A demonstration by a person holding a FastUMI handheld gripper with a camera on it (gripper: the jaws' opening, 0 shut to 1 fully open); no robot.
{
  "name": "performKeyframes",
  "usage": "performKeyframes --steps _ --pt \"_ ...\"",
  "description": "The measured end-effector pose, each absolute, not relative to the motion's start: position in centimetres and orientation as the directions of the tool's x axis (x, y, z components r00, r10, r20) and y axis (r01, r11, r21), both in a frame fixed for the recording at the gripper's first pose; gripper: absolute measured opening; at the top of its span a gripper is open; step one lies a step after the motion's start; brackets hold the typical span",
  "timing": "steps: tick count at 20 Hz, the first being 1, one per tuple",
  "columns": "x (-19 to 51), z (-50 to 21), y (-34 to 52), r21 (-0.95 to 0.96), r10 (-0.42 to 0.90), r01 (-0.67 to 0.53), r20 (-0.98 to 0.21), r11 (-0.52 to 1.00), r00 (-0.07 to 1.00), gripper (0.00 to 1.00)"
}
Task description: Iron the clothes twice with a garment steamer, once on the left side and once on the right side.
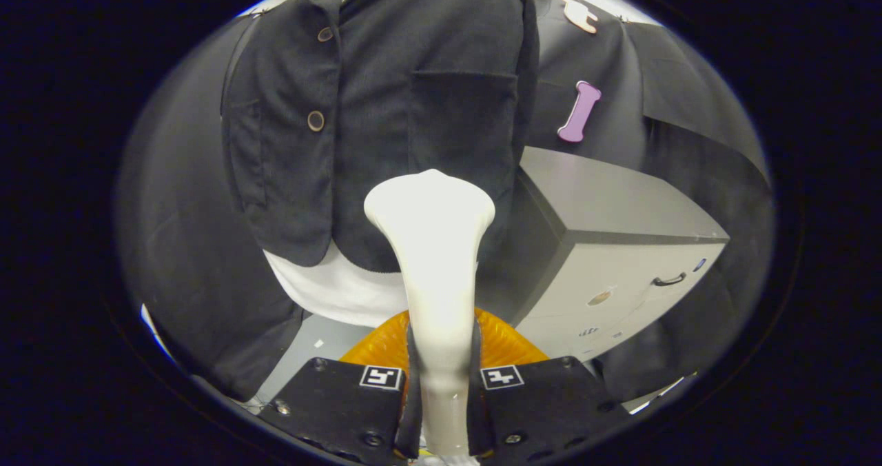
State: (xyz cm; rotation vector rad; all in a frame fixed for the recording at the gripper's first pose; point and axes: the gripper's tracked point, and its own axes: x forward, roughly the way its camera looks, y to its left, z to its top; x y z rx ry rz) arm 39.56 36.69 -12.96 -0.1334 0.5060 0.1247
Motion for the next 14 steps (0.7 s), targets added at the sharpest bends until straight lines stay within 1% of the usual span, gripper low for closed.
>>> performKeyframes --steps 7,14 --pt "35.7 -2.8 41.2 -0.083 0.149 -0.189 -0.352 0.978 0.924 0.29" --pt "33.1 5.9 47.0 -0.044 0.206 -0.223 -0.247 0.974 0.947 0.29"
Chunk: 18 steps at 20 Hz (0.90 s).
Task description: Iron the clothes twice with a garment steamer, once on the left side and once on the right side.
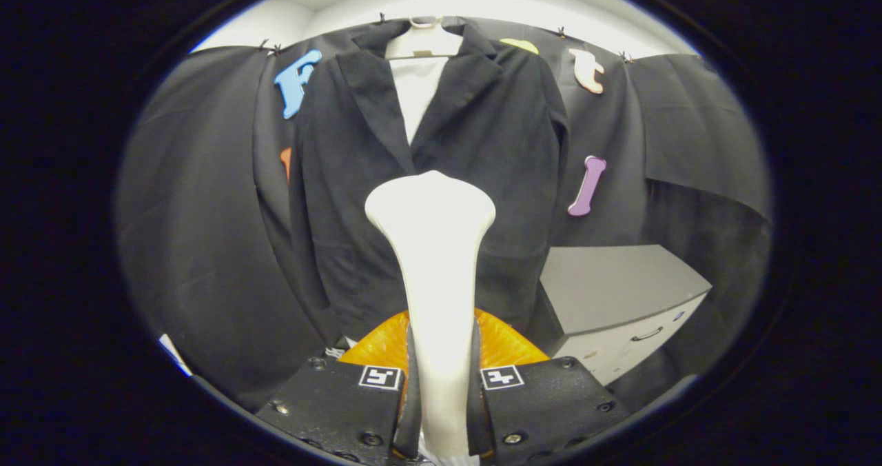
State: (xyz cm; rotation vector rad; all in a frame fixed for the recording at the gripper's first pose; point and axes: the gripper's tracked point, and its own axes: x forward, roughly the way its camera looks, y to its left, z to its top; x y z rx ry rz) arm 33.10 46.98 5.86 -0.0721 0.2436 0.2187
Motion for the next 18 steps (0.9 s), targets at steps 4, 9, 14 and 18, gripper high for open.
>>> performKeyframes --steps 4,9,14,18 --pt "32.1 11.7 50.4 -0.031 0.239 -0.248 -0.170 0.968 0.956 0.29" --pt "31.5 18.0 54.4 -0.036 0.267 -0.272 -0.099 0.962 0.959 0.29" --pt "32.4 21.3 58.8 -0.058 0.276 -0.281 -0.069 0.958 0.959 0.29" --pt "33.5 22.2 61.0 -0.084 0.249 -0.252 -0.050 0.964 0.967 0.29"
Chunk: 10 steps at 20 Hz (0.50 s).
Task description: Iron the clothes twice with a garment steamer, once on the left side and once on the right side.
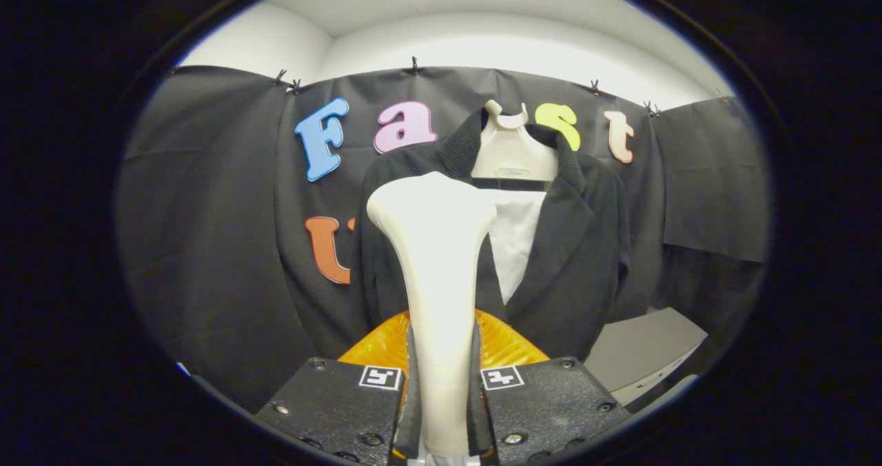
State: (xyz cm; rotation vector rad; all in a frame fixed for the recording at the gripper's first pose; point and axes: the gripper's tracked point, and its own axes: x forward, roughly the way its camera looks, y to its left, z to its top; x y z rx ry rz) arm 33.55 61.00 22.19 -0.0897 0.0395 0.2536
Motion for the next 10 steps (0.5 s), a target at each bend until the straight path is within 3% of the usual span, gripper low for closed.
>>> performKeyframes --steps 10 --pt "39.0 19.8 63.8 -0.148 0.187 -0.201 -0.100 0.968 0.977 0.29"
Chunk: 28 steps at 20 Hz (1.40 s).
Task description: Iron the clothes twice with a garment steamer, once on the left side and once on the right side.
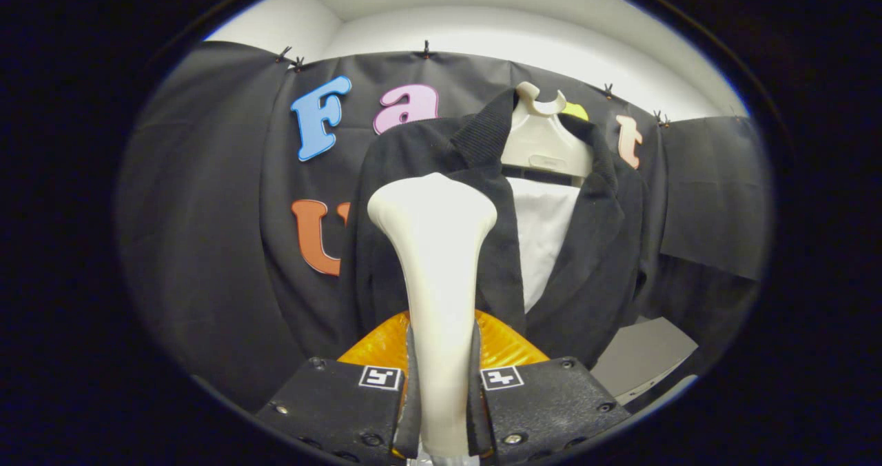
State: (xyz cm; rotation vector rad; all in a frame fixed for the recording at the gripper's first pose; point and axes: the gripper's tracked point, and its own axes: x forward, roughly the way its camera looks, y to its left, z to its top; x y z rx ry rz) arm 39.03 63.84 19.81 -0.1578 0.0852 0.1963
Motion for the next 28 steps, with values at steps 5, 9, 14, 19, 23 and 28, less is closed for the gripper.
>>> performKeyframes --steps 5,9,14,19,23,28 --pt "40.2 17.8 63.5 -0.150 0.170 -0.187 -0.118 0.971 0.978 0.29" --pt "40.1 16.0 63.3 -0.160 0.163 -0.183 -0.132 0.970 0.978 0.29" --pt "39.9 12.5 62.6 -0.165 0.150 -0.179 -0.175 0.970 0.973 0.30" --pt "39.6 8.3 62.2 -0.154 0.144 -0.182 -0.229 0.971 0.963 0.30" --pt "39.4 5.2 61.3 -0.153 0.130 -0.175 -0.265 0.973 0.955 0.29" --pt "39.2 1.1 60.5 -0.163 0.121 -0.179 -0.313 0.970 0.942 0.29"
